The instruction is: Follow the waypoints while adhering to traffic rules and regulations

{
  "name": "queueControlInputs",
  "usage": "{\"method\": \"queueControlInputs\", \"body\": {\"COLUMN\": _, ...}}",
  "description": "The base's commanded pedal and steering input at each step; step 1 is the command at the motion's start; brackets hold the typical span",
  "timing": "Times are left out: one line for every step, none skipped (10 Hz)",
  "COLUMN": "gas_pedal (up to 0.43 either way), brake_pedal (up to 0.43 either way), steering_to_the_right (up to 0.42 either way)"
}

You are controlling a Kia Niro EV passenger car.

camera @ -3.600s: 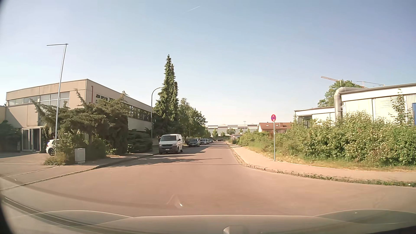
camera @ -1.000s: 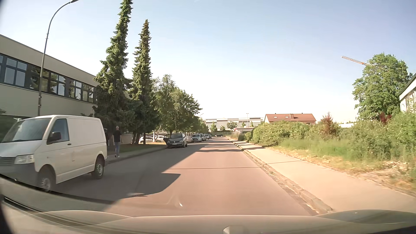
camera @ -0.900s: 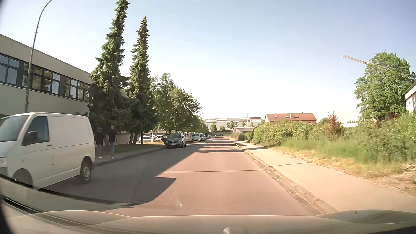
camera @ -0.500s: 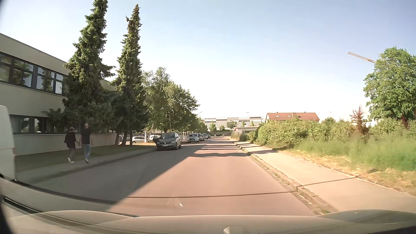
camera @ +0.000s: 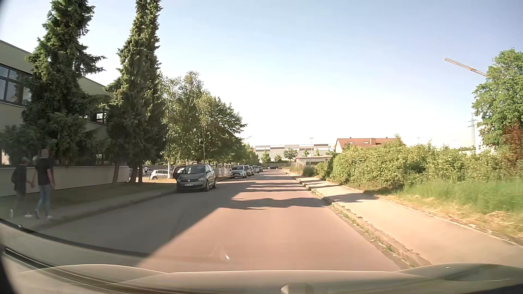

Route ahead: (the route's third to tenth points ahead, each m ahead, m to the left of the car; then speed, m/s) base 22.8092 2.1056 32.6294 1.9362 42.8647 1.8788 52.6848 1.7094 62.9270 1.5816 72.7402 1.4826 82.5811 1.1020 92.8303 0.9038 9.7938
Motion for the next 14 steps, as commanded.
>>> {"method": "queueControlInputs", "body": {"gas_pedal": 0.0, "brake_pedal": 0.0, "steering_to_the_right": 0.0}}
{"method": "queueControlInputs", "body": {"gas_pedal": 0.0, "brake_pedal": 0.0, "steering_to_the_right": 0.0}}
{"method": "queueControlInputs", "body": {"gas_pedal": 0.0, "brake_pedal": 0.0, "steering_to_the_right": 0.001}}
{"method": "queueControlInputs", "body": {"gas_pedal": 0.0, "brake_pedal": 0.0, "steering_to_the_right": 0.002}}
{"method": "queueControlInputs", "body": {"gas_pedal": 0.0, "brake_pedal": 0.0, "steering_to_the_right": 0.002}}
{"method": "queueControlInputs", "body": {"gas_pedal": 0.0, "brake_pedal": 0.0, "steering_to_the_right": 0.002}}
{"method": "queueControlInputs", "body": {"gas_pedal": 0.0, "brake_pedal": 0.055, "steering_to_the_right": 0.003}}
{"method": "queueControlInputs", "body": {"gas_pedal": 0.0, "brake_pedal": 0.098, "steering_to_the_right": 0.005}}
{"method": "queueControlInputs", "body": {"gas_pedal": 0.0, "brake_pedal": 0.122, "steering_to_the_right": 0.008}}
{"method": "queueControlInputs", "body": {"gas_pedal": 0.0, "brake_pedal": 0.14, "steering_to_the_right": 0.01}}
{"method": "queueControlInputs", "body": {"gas_pedal": 0.0, "brake_pedal": 0.116, "steering_to_the_right": 0.01}}
{"method": "queueControlInputs", "body": {"gas_pedal": 0.0, "brake_pedal": 0.091, "steering_to_the_right": 0.009}}
{"method": "queueControlInputs", "body": {"gas_pedal": 0.0, "brake_pedal": 0.061, "steering_to_the_right": 0.006}}
{"method": "queueControlInputs", "body": {"gas_pedal": 0.0, "brake_pedal": 0.0, "steering_to_the_right": 0.005}}
